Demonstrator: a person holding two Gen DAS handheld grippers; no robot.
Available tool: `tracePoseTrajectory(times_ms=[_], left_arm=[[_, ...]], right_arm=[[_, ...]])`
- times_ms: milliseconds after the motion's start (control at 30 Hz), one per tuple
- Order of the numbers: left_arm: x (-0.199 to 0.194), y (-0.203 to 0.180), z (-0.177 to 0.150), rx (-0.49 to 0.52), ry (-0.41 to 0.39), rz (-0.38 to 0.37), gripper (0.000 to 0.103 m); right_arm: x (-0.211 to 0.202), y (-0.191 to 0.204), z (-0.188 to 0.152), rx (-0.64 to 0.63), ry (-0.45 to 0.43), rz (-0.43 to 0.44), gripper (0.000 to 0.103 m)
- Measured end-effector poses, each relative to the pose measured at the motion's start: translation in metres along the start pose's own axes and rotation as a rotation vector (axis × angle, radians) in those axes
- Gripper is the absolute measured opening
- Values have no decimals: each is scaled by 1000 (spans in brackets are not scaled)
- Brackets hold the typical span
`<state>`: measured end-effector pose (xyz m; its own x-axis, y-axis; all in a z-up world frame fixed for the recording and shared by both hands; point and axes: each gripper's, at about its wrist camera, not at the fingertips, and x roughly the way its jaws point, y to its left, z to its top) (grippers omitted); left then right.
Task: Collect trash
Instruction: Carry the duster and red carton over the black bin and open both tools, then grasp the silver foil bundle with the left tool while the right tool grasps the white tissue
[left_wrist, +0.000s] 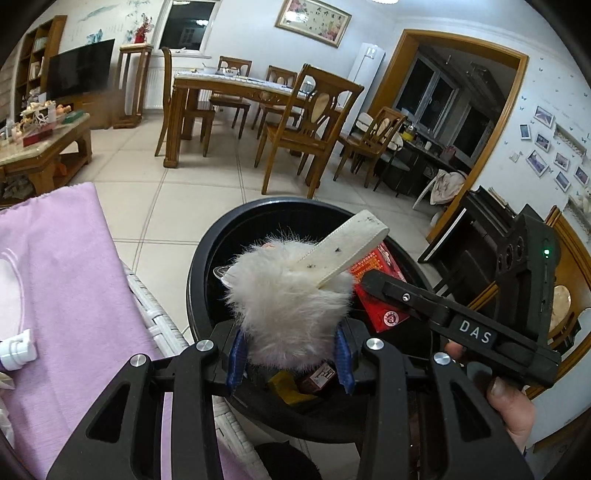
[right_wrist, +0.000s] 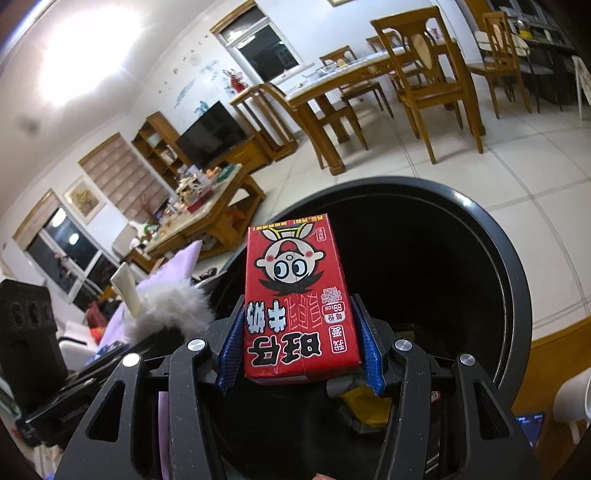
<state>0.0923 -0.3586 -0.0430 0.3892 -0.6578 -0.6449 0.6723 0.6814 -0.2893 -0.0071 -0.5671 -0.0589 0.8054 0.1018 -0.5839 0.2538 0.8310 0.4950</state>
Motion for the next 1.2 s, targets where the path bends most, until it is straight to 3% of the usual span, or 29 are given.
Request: tracePoseTrajectory(times_ms=[200,300,367,500,567,733,967,1100,1200], left_arm=[[12,-2,0,1,25,6,40],[12,0,1,1,32,9,45],[11,-2,4,1,27,20,52],[1,-4,2,-8,7,23,60],[-7,-3,3,-8,-6,22,63],[-31,4,1,-13,-34,26,66],[-81,40,-14,-56,-77,65,66],[-118,71,-31,-77,-104,133,66],[-147,99,-47,-94,-131,213,78]], right_arm=[[6,-4,-3,12,12,-2,53],[9,3,-7,19,22,-5,54],[12,4,0,21,23,-6,60],[9,15,1,11,15,-8,63],[9,17,0,4,12,-11,71],[8,31,-2,-21,11,-14,71],[15,81,-14,-109,42,9,71],[25,121,-21,-171,67,40,71],[35,157,-30,-209,93,82,71]])
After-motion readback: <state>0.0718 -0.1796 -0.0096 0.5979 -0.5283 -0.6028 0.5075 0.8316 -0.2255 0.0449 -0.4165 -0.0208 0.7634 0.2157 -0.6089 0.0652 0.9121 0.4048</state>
